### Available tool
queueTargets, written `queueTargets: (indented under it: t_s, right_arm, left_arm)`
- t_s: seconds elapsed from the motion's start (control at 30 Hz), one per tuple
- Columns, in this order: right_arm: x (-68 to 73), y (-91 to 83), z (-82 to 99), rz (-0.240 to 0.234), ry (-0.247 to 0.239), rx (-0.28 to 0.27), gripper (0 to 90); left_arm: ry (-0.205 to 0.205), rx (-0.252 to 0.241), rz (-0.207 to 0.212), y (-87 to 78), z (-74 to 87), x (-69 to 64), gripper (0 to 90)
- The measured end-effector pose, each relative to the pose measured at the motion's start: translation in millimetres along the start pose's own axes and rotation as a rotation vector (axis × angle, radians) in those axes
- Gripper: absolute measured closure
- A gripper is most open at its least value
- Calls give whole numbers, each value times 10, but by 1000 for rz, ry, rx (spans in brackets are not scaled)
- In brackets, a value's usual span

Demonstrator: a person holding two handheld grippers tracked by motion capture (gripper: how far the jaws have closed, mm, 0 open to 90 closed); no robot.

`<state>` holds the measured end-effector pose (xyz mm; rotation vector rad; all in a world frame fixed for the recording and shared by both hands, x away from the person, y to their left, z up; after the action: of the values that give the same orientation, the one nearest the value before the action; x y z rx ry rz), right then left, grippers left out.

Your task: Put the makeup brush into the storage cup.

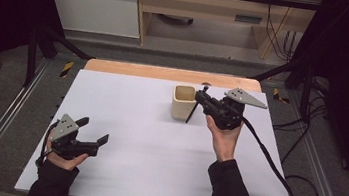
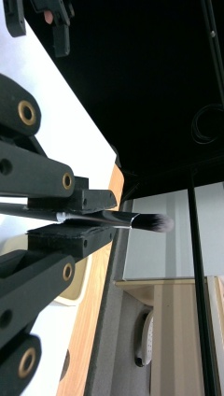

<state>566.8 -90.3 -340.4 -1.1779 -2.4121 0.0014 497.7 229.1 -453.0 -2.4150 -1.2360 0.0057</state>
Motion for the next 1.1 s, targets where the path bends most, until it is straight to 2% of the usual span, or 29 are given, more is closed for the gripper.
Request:
queueTargets:
  t_s: [0.1,0.3,0.4,0.77,1.1]
  right_arm:
    - [-15,45,-41,12,-7,-7,829]
    - [-31,118,-144,31,-11,-30,829]
    - [-48,147,-176,38,-11,-35,829]
    - [-178,278,-336,92,-11,-55,829]
    - [-255,431,-389,125,-28,-55,829]
  left_arm:
    - [5,1,-8,-10,36,31,69]
    - [-17,9,-15,-29,72,98,58]
    - [-14,10,-15,-31,78,106,58]
    - [-17,24,6,-14,92,104,59]
    - [-12,30,18,0,94,84,58]
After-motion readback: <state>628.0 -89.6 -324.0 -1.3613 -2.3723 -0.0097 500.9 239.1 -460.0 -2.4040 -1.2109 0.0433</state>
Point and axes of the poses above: each handheld gripper's, and its own axes: y roughly forward along the jaws, z roughly out of its underside, x roughly to its left, the point moved 9 cm from there along y, roughly forward along the jaws, and after that the axes turned 11 degrees about y, right-handed, at the moved point
